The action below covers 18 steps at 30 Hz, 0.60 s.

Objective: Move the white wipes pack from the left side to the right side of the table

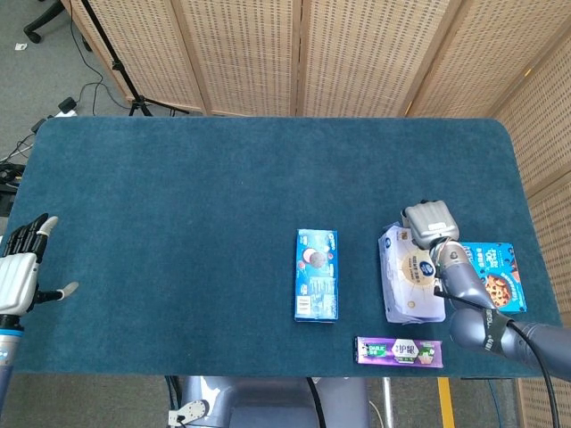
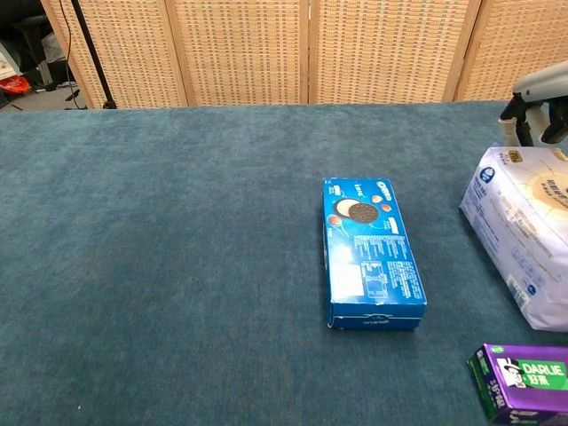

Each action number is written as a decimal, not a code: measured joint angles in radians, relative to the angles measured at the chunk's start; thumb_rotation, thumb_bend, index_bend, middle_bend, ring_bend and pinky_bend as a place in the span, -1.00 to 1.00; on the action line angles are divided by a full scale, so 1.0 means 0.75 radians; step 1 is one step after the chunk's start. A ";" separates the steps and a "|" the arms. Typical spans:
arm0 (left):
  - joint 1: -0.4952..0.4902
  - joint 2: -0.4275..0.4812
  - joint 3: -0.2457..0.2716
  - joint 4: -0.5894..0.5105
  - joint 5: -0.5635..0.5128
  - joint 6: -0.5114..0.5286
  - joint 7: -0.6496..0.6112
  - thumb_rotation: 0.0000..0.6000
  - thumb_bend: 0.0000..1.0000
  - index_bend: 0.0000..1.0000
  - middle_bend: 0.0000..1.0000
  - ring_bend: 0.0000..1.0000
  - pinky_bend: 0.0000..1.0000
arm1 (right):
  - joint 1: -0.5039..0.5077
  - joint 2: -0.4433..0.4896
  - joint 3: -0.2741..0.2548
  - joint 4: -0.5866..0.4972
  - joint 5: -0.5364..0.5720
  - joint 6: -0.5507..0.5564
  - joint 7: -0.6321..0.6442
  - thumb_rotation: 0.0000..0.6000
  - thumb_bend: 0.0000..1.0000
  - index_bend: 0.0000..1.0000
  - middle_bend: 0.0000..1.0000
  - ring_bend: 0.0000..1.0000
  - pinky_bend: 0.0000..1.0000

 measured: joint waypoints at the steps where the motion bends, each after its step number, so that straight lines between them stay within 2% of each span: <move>1: 0.000 0.000 0.000 0.000 0.001 0.001 -0.001 1.00 -0.84 -1.00 -1.00 -1.00 -1.00 | -0.003 0.006 -0.004 -0.013 -0.007 0.004 -0.002 1.00 1.00 -0.17 -0.20 -0.53 -0.43; 12: 0.002 0.001 0.003 -0.004 0.009 0.005 -0.002 1.00 -0.84 -1.00 -1.00 -1.00 -1.00 | -0.028 0.087 -0.060 -0.173 -0.065 0.029 -0.041 1.00 1.00 -0.17 -0.22 -0.53 -0.42; 15: 0.003 0.001 0.004 -0.005 0.012 0.008 -0.003 1.00 -0.84 -1.00 -1.00 -1.00 -1.00 | -0.044 0.090 -0.049 -0.179 -0.115 0.053 -0.022 1.00 1.00 -0.25 -0.36 -0.59 -0.42; 16: 0.004 0.001 0.004 -0.005 0.016 0.011 -0.005 1.00 -0.84 -1.00 -1.00 -1.00 -1.00 | -0.053 0.088 -0.039 -0.177 -0.143 0.065 -0.006 1.00 0.94 -0.38 -0.49 -0.68 -0.43; 18: 0.007 0.002 0.005 -0.006 0.019 0.016 -0.010 1.00 -0.84 -1.00 -1.00 -1.00 -1.00 | -0.086 0.082 -0.014 -0.165 -0.243 0.101 0.060 1.00 0.28 -0.69 -0.77 -0.88 -0.51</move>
